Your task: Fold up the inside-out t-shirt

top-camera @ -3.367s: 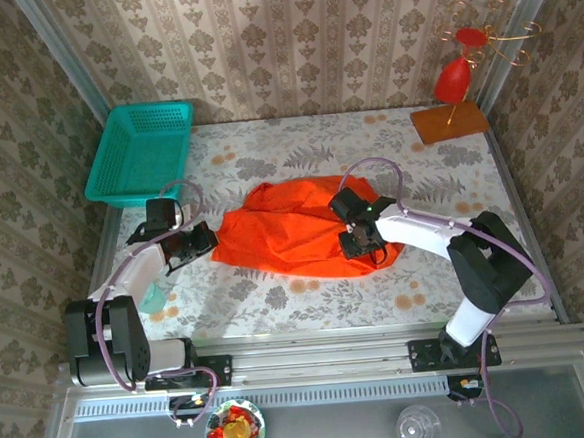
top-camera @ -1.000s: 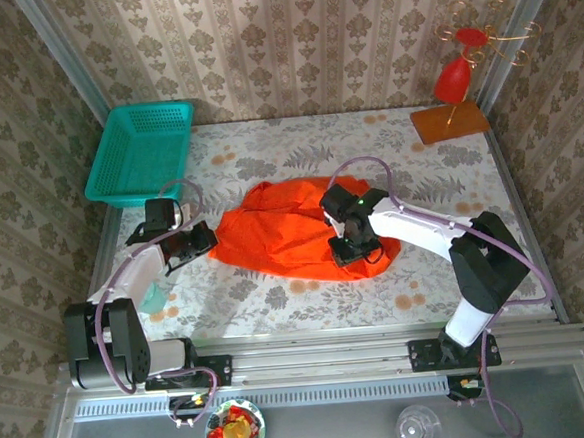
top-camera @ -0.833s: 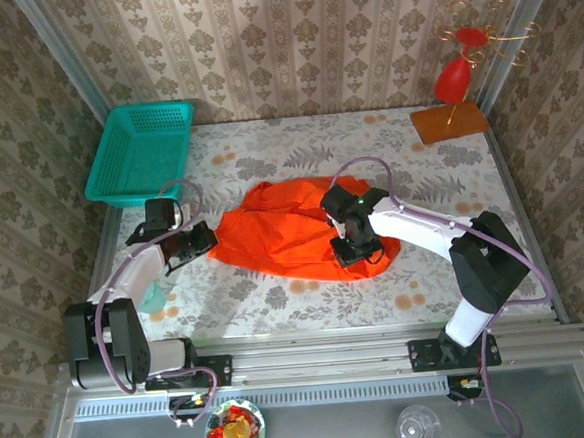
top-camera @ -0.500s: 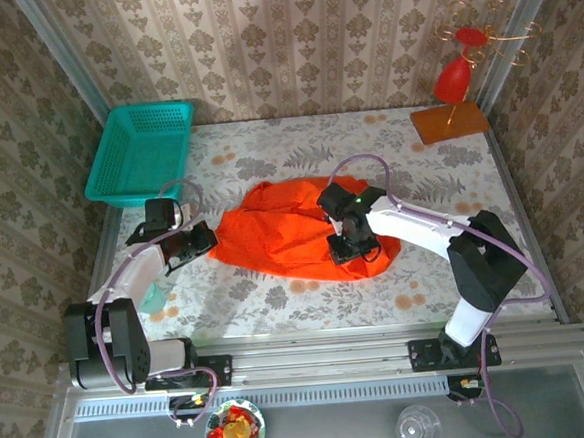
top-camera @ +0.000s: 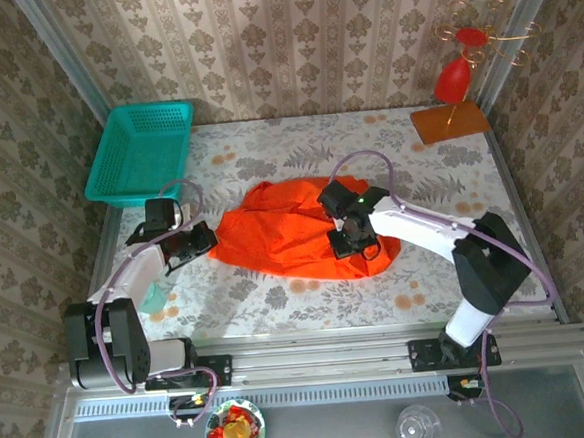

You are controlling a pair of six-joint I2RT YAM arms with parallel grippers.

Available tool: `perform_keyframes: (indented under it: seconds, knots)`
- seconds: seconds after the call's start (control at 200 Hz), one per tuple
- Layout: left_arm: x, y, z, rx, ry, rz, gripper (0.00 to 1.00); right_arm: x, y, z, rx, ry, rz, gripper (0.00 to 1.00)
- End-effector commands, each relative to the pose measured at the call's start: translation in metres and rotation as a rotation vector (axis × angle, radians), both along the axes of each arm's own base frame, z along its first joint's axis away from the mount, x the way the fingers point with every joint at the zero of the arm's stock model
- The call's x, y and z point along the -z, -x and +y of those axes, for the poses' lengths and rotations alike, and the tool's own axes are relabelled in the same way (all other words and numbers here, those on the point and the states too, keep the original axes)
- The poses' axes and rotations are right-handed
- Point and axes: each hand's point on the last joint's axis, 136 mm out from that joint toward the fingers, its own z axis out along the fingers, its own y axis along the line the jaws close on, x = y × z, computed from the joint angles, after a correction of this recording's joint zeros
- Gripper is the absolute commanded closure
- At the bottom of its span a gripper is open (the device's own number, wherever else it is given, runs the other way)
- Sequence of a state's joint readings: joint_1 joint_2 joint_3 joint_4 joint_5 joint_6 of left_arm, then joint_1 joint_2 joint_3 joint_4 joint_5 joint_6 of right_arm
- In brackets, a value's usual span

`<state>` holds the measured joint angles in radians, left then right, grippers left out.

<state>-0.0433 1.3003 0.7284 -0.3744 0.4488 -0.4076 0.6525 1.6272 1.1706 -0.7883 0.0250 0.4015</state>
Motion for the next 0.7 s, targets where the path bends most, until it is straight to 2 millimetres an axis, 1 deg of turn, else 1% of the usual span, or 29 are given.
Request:
perform_keyframes:
  seconds: [0.0,0.035,0.12,0.255,0.325,0.43,0.525,0.635,0.695]
  knots:
    - [0.0,0.004,0.002,0.013,-0.009,0.008,0.96,-0.027,-0.005,-0.019,0.062,0.006,-0.087,1.0]
    - [0.0,0.004,0.0,0.02,-0.005,0.007,0.95,-0.033,-0.007,-0.021,0.075,-0.008,-0.103,1.0]
    - [0.0,0.004,-0.005,0.045,0.005,0.004,0.9,-0.044,-0.009,-0.027,0.102,-0.039,-0.128,1.0]
    - [0.002,0.006,-0.017,0.1,-0.005,0.007,0.8,-0.054,-0.013,-0.041,0.134,-0.045,-0.143,1.0]
    - [0.006,0.009,-0.023,0.147,-0.07,0.018,0.77,-0.058,-0.015,-0.048,0.145,-0.039,-0.146,1.0]
    - [0.016,0.014,-0.024,0.207,-0.242,0.043,0.72,-0.065,-0.017,-0.059,0.157,-0.035,-0.158,1.0]
    - [0.019,0.016,-0.03,0.258,-0.318,0.046,0.67,-0.067,-0.018,-0.065,0.169,-0.037,-0.158,1.0]
    - [0.024,0.02,-0.031,0.307,-0.425,0.071,0.65,-0.068,-0.019,-0.067,0.174,-0.042,-0.156,1.0]
    - [0.026,0.024,-0.031,0.326,-0.45,0.091,0.65,-0.068,-0.02,-0.068,0.174,-0.041,-0.156,1.0]
